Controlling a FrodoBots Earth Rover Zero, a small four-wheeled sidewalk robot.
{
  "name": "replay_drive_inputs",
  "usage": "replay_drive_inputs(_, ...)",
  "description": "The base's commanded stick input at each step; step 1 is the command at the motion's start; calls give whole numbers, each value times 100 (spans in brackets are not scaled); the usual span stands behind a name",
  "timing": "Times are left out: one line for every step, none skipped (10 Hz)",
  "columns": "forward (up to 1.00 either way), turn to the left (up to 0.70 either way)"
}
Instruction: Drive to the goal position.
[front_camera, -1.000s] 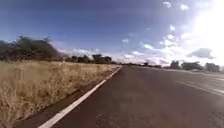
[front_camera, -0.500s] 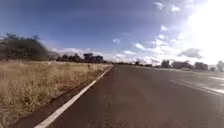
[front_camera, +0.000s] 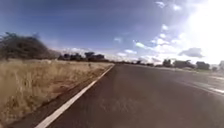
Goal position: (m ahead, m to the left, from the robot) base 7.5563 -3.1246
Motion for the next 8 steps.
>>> replay_drive_inputs(50, 0)
replay_drive_inputs(50, 0)
replay_drive_inputs(50, 0)
replay_drive_inputs(50, 0)
replay_drive_inputs(50, 0)
replay_drive_inputs(50, 0)
replay_drive_inputs(50, 0)
replay_drive_inputs(50, 0)
